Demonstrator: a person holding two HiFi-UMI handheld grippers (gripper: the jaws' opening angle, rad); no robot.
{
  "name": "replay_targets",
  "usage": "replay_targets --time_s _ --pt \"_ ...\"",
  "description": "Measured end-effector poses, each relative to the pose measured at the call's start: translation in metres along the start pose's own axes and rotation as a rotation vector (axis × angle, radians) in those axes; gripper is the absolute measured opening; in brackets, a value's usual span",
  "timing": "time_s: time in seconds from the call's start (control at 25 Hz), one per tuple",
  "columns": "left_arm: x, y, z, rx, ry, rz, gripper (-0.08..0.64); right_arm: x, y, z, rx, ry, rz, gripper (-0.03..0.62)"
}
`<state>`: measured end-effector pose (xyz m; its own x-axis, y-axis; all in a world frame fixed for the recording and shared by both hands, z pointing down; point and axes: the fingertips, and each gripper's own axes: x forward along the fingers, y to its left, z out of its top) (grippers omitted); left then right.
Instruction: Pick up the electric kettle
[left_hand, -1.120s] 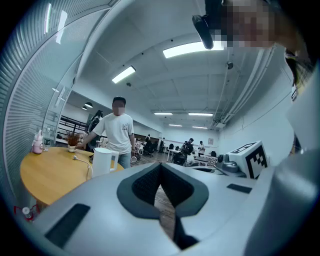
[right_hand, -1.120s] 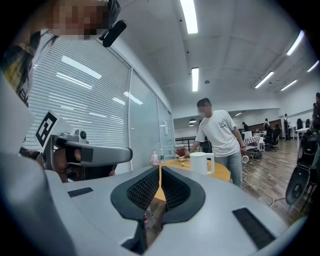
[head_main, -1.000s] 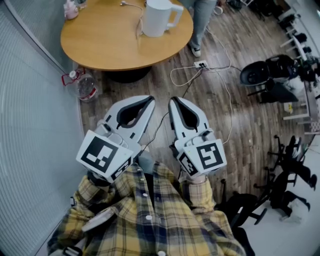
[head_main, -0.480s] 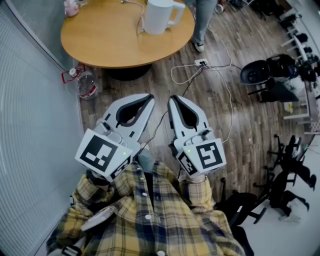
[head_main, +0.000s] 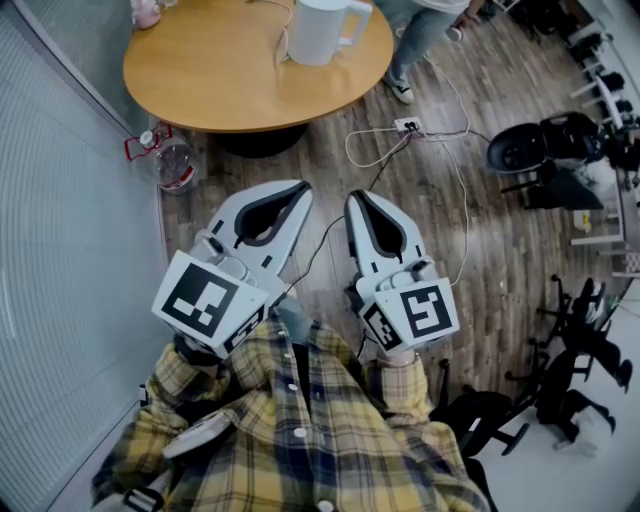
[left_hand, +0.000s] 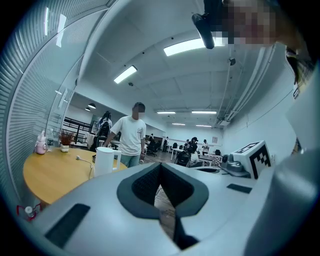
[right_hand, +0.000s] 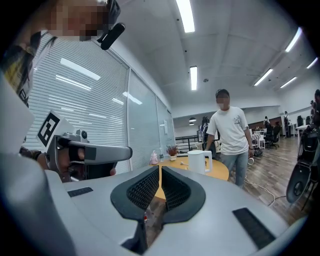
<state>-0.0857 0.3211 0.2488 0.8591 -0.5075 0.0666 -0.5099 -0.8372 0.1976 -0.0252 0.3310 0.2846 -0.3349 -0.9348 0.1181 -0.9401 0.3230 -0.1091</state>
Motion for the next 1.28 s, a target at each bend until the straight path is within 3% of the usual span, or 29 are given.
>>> replay_targets --time_s 0.6,1.28 --pt "0.031 0.044 0.004 -0.005 0.002 0.032 0.003 0.046 -0.023 -0.001 0.003 0.018 0.014 0.040" --pt "0.117 0.175 0.032 -0.015 0.000 -0.023 0.003 0.187 -0.084 0.020 -0.005 0.027 -0.056 0.040"
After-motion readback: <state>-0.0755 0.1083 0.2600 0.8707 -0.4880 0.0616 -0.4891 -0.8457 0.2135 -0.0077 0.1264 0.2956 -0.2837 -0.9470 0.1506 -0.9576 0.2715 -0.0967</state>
